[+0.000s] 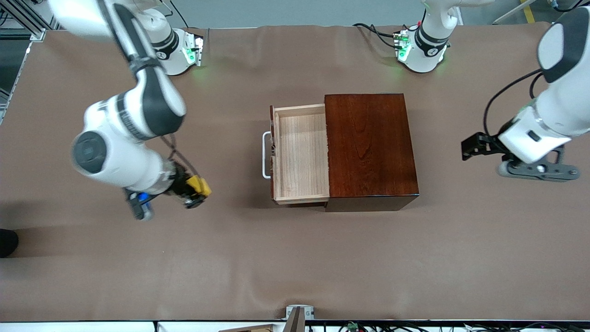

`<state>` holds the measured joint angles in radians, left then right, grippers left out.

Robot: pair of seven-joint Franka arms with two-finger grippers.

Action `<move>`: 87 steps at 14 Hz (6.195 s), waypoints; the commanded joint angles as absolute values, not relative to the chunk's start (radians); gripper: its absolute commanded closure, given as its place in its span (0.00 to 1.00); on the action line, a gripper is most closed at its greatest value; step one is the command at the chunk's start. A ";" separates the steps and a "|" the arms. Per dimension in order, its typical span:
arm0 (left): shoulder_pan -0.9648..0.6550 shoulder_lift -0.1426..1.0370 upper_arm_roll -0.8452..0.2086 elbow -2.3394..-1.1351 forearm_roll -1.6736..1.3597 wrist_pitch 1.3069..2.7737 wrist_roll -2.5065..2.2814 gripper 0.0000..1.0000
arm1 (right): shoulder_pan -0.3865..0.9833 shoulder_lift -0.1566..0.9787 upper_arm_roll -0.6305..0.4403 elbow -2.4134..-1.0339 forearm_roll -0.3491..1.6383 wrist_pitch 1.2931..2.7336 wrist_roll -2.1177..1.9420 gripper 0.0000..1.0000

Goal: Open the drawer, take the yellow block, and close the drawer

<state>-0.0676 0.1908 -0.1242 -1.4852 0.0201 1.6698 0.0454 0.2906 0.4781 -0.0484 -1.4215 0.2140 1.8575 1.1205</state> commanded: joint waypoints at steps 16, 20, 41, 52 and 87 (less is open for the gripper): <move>-0.369 0.527 -0.574 -1.292 0.002 1.981 0.566 0.00 | 0.018 0.589 -0.026 -1.526 0.054 1.969 0.066 1.00; -0.454 0.623 -0.520 -1.290 0.005 2.144 0.569 0.00 | 0.002 0.617 -0.026 -1.587 0.015 2.089 -0.030 1.00; -0.773 0.784 -0.129 -1.255 0.081 2.221 0.620 0.00 | -0.072 0.678 -0.025 -1.727 0.028 2.332 0.008 0.00; -0.778 0.758 -0.048 -1.253 0.106 1.976 0.560 0.00 | -0.072 0.499 -0.025 -1.700 0.025 2.142 -0.006 0.00; -0.692 0.680 -0.054 -1.261 0.172 1.763 0.798 0.00 | -0.006 0.040 -0.012 -1.477 0.029 1.424 -0.103 0.00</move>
<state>-0.7379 0.7084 -0.0729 -1.2225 0.1441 1.8064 0.7919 -0.0411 0.0739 -0.0133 -1.4900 0.0352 1.4534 -0.0958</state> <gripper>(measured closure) 0.000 0.000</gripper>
